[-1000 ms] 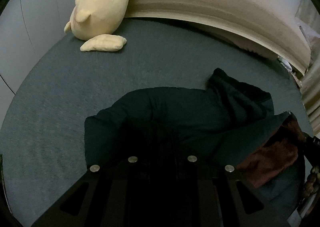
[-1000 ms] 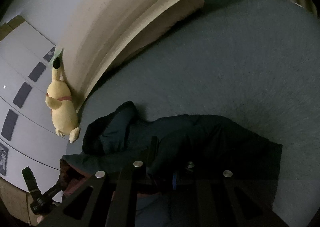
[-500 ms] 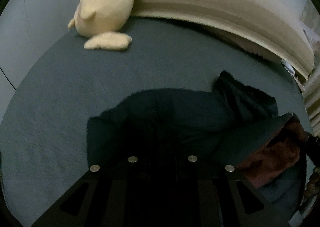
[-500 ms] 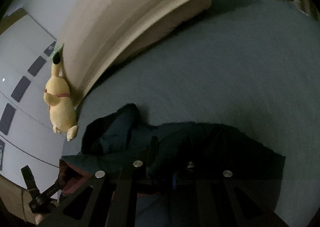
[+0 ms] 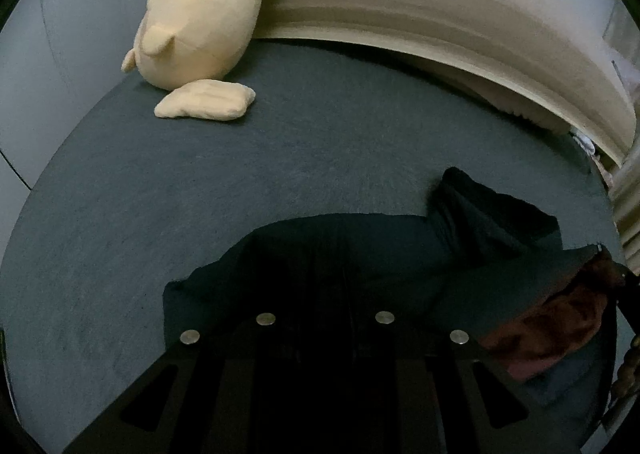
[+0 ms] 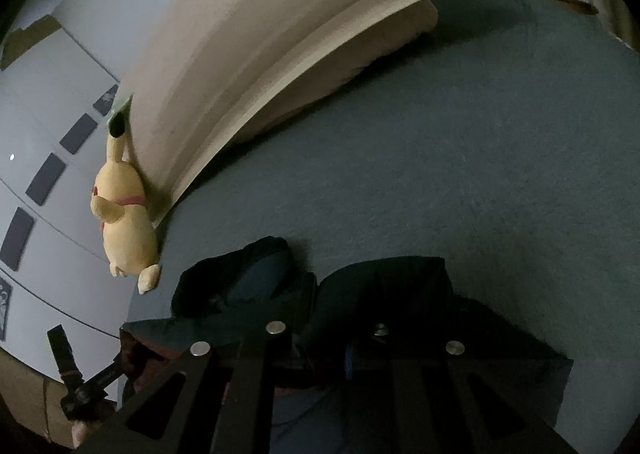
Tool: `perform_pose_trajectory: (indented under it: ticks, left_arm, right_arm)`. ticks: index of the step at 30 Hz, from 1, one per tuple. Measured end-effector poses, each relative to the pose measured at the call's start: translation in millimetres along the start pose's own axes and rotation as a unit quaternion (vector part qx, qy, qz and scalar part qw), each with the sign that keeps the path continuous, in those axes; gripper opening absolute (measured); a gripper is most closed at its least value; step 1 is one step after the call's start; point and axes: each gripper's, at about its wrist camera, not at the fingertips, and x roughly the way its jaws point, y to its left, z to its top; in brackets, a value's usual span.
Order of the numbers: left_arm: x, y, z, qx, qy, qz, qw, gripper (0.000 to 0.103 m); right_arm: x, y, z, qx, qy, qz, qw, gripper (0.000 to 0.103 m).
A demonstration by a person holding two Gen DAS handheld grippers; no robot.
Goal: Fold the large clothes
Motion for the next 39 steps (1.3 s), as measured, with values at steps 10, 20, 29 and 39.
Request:
perform_pose_trajectory:
  ticks: [10, 20, 29, 39]
  left_arm:
    - [17, -8, 4, 0.013, 0.016, 0.012, 0.9997, 0.019]
    - [10, 13, 12, -0.045, 0.045, -0.042, 0.9971, 0.023]
    - [-43, 53, 36, -0.202, 0.026, -0.158, 0.9664, 0.066]
    - [-77, -24, 12, 0.014, -0.104, -0.040, 0.9937, 0.066]
  right_arm:
    - [22, -15, 2, 0.027, 0.022, -0.002, 0.999, 0.011]
    - [11, -16, 15, 0.062, 0.046, 0.035, 0.996, 0.020]
    - [-36, -6, 33, 0.101, -0.016, 0.113, 0.988, 0.084]
    - [-41, 59, 0, -0.095, -0.040, -0.006, 0.995, 0.084]
